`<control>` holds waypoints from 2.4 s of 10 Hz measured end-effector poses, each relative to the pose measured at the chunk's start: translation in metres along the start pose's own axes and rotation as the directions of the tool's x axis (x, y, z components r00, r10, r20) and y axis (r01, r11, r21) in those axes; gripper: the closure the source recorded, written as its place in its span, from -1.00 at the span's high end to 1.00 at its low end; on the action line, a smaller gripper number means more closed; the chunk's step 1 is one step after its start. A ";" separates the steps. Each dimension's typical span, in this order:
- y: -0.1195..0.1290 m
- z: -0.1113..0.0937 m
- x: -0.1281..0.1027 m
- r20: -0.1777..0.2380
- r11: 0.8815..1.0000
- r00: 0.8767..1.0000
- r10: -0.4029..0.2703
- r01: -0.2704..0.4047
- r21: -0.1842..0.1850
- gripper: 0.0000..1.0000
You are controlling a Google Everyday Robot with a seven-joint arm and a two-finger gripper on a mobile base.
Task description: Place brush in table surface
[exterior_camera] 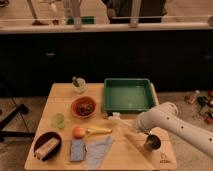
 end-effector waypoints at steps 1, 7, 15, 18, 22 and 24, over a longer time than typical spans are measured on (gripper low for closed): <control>0.003 0.001 -0.002 0.008 1.000 1.000 0.001 -0.001 -0.004 -1.00; 0.003 0.017 -0.013 0.033 0.998 0.999 -0.022 0.024 -0.053 -1.00; 0.012 0.028 -0.027 0.139 0.986 0.987 -0.075 0.094 -0.137 -1.00; 0.014 0.029 -0.029 0.161 0.980 0.982 -0.097 0.122 -0.155 -1.00; 0.015 0.029 -0.030 0.181 0.974 0.976 -0.121 0.152 -0.168 -1.00; 0.016 0.029 -0.030 0.178 0.971 0.976 -0.129 0.161 -0.179 -0.81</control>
